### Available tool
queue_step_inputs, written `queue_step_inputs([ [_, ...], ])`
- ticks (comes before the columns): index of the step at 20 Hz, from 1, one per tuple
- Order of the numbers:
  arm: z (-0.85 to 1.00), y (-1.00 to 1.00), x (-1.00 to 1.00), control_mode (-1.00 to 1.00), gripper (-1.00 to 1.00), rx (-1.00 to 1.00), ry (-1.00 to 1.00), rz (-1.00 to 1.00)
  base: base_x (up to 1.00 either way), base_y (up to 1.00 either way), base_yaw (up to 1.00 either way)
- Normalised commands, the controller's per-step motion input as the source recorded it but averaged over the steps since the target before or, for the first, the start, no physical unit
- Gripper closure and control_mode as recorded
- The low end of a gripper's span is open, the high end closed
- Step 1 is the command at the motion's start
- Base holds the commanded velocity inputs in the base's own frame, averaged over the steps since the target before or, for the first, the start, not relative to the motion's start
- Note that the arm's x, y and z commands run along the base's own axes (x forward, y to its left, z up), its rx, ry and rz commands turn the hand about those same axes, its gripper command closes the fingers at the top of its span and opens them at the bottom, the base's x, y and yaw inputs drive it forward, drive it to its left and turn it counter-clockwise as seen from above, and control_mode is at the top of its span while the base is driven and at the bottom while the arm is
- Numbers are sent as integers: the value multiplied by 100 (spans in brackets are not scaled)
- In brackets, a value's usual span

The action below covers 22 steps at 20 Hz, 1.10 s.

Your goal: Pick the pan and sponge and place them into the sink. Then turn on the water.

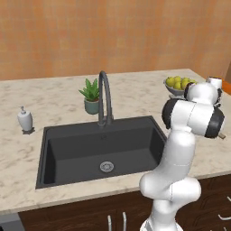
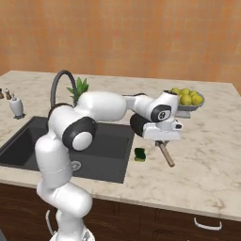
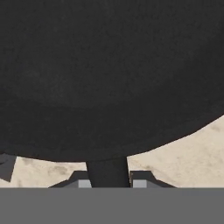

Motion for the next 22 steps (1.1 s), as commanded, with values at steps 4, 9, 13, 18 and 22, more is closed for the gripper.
queue_step_inputs([
  [4,12,68,-11,-100,100,0,-26,35,0,0,0],
  [9,2,58,-25,-100,100,0,-17,35,0,0,0],
  [13,0,41,-43,-100,100,-2,-1,27,0,0,0],
  [18,0,64,-3,-100,100,-6,4,21,0,0,0],
  [22,0,87,0,-100,100,-9,12,18,0,0,0],
])
